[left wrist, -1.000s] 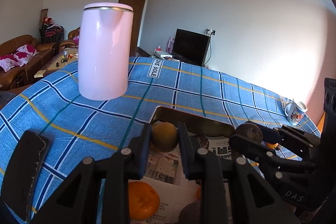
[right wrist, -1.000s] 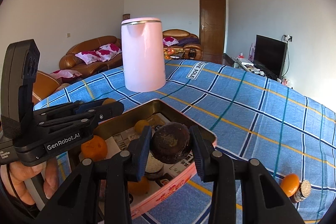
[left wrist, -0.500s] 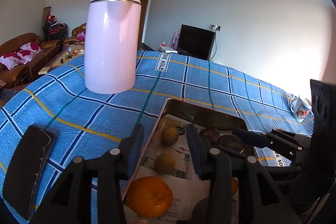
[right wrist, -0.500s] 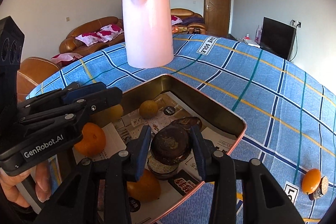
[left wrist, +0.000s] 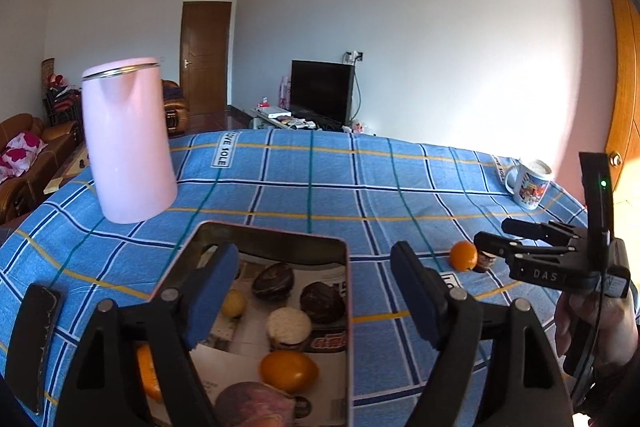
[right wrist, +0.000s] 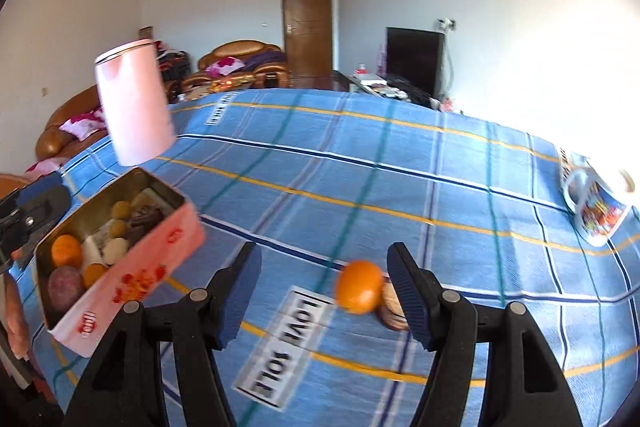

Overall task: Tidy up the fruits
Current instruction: 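Open both grippers above the pink tin to drop the fruit and cookie, then grasp a white-topped cookie with the right gripper while the left gripper grasps an orange, then lift and carry the orange with the left gripper while the right gripper carries the cookie over the tin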

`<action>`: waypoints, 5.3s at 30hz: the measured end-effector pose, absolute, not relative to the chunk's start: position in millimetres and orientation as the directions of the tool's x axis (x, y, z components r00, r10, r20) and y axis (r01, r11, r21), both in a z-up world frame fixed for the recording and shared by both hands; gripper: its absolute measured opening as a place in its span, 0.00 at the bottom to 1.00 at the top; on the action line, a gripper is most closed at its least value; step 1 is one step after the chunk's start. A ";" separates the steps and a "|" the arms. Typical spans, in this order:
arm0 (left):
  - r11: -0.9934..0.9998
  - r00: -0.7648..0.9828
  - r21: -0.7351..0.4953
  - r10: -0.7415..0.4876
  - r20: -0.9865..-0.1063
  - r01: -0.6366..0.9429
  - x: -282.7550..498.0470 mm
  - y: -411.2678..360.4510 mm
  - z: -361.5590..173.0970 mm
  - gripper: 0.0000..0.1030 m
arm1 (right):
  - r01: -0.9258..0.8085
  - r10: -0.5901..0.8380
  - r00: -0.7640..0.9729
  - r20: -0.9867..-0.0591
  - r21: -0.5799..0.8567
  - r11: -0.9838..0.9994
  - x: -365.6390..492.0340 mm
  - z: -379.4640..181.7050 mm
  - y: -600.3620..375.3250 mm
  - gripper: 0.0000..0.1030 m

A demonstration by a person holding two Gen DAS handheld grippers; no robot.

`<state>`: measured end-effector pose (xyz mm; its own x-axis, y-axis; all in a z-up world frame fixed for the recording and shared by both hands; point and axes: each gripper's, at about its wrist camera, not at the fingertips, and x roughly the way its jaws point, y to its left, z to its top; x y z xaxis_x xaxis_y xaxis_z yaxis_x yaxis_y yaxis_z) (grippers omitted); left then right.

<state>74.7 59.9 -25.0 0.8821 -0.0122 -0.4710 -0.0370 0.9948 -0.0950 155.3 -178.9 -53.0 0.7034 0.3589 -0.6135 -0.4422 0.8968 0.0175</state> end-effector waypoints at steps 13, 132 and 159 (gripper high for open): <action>0.998 0.841 -0.005 -0.057 -0.538 0.065 118.3 -9.4 -34.2 0.79 | -0.398 0.364 0.611 -0.703 0.125 0.909 192.1 -85.3 -213.3 0.60; 0.997 0.906 -0.031 -0.071 -0.417 0.065 103.9 -21.2 -33.1 0.37 | -0.500 0.487 0.802 -0.345 0.058 0.864 101.8 -23.8 -204.7 0.36; 0.979 0.887 -0.096 0.118 -0.447 -0.178 52.5 125.2 -34.1 0.37 | -0.716 0.670 0.634 -0.386 0.033 0.697 76.6 -19.6 -56.7 0.36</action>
